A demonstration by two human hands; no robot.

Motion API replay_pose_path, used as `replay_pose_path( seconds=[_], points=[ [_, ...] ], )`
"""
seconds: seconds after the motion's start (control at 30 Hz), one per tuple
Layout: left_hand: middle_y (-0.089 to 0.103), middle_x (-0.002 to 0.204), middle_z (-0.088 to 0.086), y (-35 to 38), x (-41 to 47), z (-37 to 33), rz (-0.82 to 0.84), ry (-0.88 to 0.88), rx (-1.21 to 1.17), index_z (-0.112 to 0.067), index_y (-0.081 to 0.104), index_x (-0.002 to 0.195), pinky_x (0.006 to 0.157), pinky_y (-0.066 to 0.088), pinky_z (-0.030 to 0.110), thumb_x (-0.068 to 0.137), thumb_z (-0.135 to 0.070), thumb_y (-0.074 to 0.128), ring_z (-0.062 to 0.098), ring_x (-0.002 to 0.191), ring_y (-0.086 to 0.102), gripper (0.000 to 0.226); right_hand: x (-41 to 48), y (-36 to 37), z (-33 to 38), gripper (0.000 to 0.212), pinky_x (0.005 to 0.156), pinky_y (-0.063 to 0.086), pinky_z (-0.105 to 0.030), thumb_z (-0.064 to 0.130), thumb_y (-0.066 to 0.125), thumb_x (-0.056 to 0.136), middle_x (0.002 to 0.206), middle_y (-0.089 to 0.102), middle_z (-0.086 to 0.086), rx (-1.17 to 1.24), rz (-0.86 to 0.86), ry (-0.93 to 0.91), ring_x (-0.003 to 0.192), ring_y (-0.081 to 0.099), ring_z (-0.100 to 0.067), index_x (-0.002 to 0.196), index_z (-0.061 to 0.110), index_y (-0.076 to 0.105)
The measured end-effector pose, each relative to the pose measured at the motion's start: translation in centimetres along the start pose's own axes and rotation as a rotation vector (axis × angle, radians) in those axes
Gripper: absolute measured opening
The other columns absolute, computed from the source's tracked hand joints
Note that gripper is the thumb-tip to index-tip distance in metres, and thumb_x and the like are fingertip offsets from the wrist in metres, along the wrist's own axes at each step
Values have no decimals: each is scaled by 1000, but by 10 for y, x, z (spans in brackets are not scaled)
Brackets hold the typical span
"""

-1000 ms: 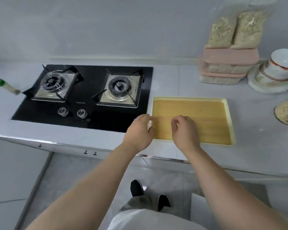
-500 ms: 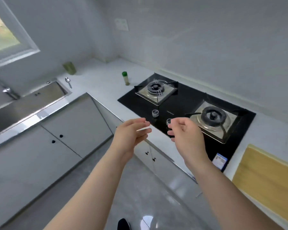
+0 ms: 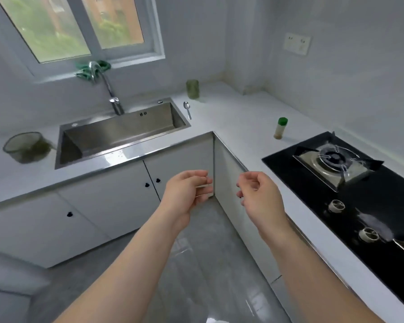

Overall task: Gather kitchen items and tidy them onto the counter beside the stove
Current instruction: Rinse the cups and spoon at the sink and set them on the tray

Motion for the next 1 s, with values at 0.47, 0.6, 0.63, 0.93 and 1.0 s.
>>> replay_pose_path(
  seconds=[0.47,0.6,0.63,0.93,1.0],
  points=[
    [74,88,4,-121,180,-51,-242,-67,-58,-11,68,99,70,51,30,93,-2,55,16,73,70,17,162,200,23,11,72,56,-40,28,57,97,84,68,4,-75,236,-18,80,69,-21,98,19,63],
    [73,87,5,-127,251,-75,-306,-68,-44,-9,68,100,69,50,30,93,0,54,18,72,69,18,244,240,17,11,76,57,-42,30,57,96,86,69,2,-67,268,7,83,69,-20,96,21,64],
    [73,88,6,-125,273,-83,-320,-79,-33,-9,68,100,68,51,30,93,0,54,18,72,69,18,270,248,17,12,75,57,-40,31,57,96,87,69,3,-78,282,18,84,68,-19,97,21,64],
    [74,86,3,-105,418,-156,-323,-91,10,-10,68,100,71,53,31,91,0,57,18,74,71,18,450,304,24,16,80,58,-39,28,53,98,95,67,1,-201,313,119,92,67,-22,102,17,64],
    [74,87,4,-108,436,-162,-322,-116,12,-10,68,101,70,54,31,91,0,58,19,74,71,17,475,314,21,15,81,59,-42,26,54,97,94,68,0,-222,295,150,93,67,-24,99,16,65]
  ],
)
Point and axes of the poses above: each hand's wrist, its own x-axis towards the middle knuckle, its own y-axis out of the palm, z = x × y, the point moved 5 cm from there along x, towards the middle knuckle
